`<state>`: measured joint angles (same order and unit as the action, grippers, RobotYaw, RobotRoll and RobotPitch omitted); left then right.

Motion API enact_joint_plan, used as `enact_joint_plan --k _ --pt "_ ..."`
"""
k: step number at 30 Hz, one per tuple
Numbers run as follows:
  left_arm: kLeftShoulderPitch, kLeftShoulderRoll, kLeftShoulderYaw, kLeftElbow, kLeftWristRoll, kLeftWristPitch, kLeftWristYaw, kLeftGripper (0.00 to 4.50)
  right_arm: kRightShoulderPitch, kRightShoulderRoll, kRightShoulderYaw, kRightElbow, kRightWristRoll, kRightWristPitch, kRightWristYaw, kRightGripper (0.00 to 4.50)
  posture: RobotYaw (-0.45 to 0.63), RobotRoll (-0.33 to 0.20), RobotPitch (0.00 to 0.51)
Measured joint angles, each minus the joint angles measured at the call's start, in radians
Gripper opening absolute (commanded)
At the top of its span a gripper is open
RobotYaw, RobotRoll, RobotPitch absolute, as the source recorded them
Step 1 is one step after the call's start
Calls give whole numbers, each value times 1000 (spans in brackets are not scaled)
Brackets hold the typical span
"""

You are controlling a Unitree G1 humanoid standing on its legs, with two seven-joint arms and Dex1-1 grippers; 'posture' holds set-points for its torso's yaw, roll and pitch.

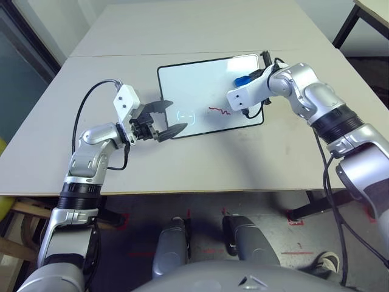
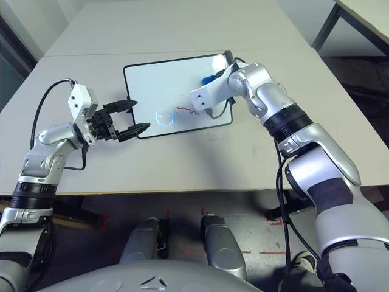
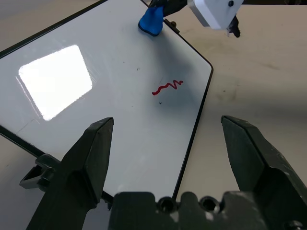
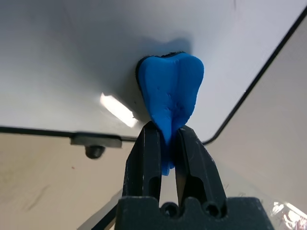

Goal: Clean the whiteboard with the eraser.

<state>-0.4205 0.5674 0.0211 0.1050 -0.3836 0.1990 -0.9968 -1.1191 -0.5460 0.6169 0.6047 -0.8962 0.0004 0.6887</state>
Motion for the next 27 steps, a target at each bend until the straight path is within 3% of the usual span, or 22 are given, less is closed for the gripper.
enact_joint_plan --k 10,17,20,27 --pt "-2 0 0 5 2 -1 0 4500 -7 4 -11 5 3 13 4 212 -170 0 87" --pt "-2 -1 -1 5 4 -1 3 4500 90 0 -98 -239 37 210 122 202 -182 0 98" --pt "-1 -2 0 5 5 -3 8 4500 188 -12 -157 -434 38 357 228 197 -186 0 101" --pt "-2 0 -3 24 21 -19 7 4500 355 6 -171 -724 -1 650 397 197 -204 0 111"
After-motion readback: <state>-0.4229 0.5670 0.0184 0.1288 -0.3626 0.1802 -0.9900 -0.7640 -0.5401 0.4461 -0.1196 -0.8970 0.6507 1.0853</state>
